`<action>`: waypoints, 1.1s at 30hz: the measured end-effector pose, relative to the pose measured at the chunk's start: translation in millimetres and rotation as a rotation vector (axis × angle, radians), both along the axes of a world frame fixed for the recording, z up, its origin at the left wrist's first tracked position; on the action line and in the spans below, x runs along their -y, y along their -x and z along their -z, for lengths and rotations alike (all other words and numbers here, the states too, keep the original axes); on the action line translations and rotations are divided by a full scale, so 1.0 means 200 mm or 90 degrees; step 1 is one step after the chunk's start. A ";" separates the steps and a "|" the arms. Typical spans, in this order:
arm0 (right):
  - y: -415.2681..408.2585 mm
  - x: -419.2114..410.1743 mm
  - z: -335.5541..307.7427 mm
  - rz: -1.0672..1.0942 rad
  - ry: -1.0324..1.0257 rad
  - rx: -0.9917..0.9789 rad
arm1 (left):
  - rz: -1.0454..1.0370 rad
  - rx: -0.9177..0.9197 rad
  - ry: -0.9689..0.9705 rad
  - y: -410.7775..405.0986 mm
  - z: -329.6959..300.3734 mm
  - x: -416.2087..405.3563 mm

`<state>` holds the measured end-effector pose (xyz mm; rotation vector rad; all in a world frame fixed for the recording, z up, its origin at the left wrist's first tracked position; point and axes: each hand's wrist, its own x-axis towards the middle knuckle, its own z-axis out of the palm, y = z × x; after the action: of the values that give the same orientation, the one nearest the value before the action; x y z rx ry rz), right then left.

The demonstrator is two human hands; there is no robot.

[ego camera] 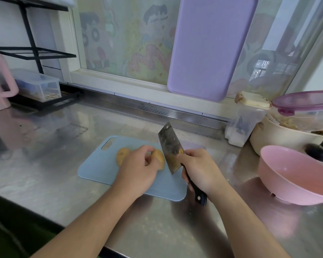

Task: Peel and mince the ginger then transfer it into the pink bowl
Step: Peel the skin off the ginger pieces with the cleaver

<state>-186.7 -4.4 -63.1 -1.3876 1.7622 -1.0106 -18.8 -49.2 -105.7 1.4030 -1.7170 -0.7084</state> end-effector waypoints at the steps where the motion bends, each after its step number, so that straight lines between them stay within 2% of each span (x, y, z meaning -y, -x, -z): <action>1: 0.00 0.00 0.00 -0.003 -0.001 0.005 | 0.007 0.015 0.011 0.00 0.01 0.00; 5: 0.01 -0.01 -0.02 0.010 -0.014 0.036 | 0.029 0.102 0.038 0.00 0.03 -0.01; 14: 0.00 -0.03 -0.07 0.027 -0.034 0.047 | 0.073 0.128 0.066 -0.01 0.06 0.01; 21: -0.01 -0.05 -0.08 -0.039 -0.073 0.082 | 0.067 0.125 0.086 0.00 0.06 0.01; 28: -0.02 -0.07 -0.10 -0.037 -0.076 0.012 | 0.050 0.098 0.069 -0.01 0.07 0.02; 33: -0.02 -0.09 -0.11 -0.034 -0.085 0.074 | 0.053 0.106 0.072 -0.01 0.06 0.02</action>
<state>-182.9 12.8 -41.7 -1.2608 1.6677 -0.9087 -17.4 -53.4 -117.4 1.3502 -1.9228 -0.5425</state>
